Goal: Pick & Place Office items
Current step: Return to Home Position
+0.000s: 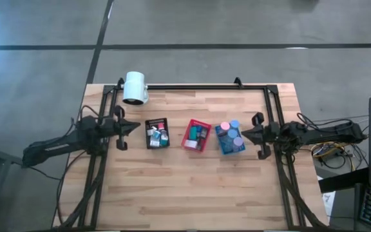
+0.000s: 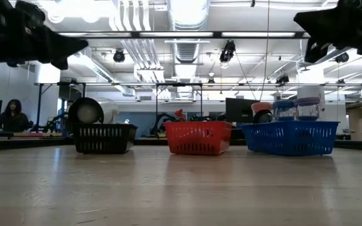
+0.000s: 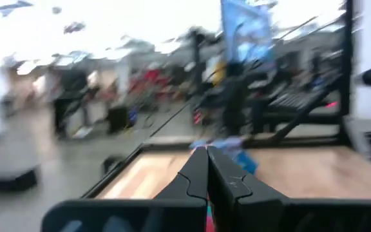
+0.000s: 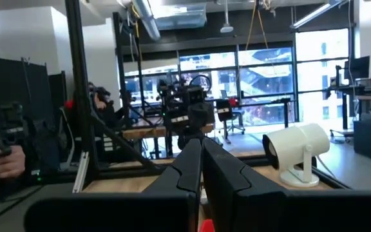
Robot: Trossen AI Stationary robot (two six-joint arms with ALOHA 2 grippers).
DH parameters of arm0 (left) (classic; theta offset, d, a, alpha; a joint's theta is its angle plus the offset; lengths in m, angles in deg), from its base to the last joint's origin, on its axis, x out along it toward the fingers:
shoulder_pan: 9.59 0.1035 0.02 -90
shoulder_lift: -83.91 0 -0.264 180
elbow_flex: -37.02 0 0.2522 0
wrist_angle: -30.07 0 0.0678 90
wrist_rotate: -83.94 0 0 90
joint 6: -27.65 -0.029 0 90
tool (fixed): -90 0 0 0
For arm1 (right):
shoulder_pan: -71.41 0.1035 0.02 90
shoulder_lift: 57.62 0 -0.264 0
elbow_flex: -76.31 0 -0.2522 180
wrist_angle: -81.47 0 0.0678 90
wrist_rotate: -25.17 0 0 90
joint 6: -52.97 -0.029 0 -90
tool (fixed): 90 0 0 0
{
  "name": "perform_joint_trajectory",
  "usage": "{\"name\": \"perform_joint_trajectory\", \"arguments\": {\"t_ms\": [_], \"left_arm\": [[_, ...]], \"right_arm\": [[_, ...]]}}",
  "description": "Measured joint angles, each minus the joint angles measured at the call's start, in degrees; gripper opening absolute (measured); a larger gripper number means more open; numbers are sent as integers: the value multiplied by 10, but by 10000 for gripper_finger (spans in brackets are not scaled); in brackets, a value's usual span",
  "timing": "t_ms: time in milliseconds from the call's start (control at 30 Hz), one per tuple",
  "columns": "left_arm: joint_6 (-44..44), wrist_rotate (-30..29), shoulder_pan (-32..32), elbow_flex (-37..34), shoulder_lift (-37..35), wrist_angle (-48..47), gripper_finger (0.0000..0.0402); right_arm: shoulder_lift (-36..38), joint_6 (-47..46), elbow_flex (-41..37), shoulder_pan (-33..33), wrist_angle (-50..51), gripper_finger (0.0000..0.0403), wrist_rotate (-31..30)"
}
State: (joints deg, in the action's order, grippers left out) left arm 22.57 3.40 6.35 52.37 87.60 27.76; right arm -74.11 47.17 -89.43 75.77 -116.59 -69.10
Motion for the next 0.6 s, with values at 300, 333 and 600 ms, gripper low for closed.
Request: {"name": "perform_joint_trajectory", "arguments": {"t_ms": [300, 333, 600], "left_arm": [[-3, -44, -4, 44, -30, -135, 1], [2, -33, -4, 42, -37, -120, 1], [40, -30, -5, -2, -36, -61, 1]], "right_arm": [[63, 5, 0, 0, 66, 13, 2], [75, 9, 0, 0, 81, 13, 2], [163, 29, 0, 0, 174, 13, -2]]}}
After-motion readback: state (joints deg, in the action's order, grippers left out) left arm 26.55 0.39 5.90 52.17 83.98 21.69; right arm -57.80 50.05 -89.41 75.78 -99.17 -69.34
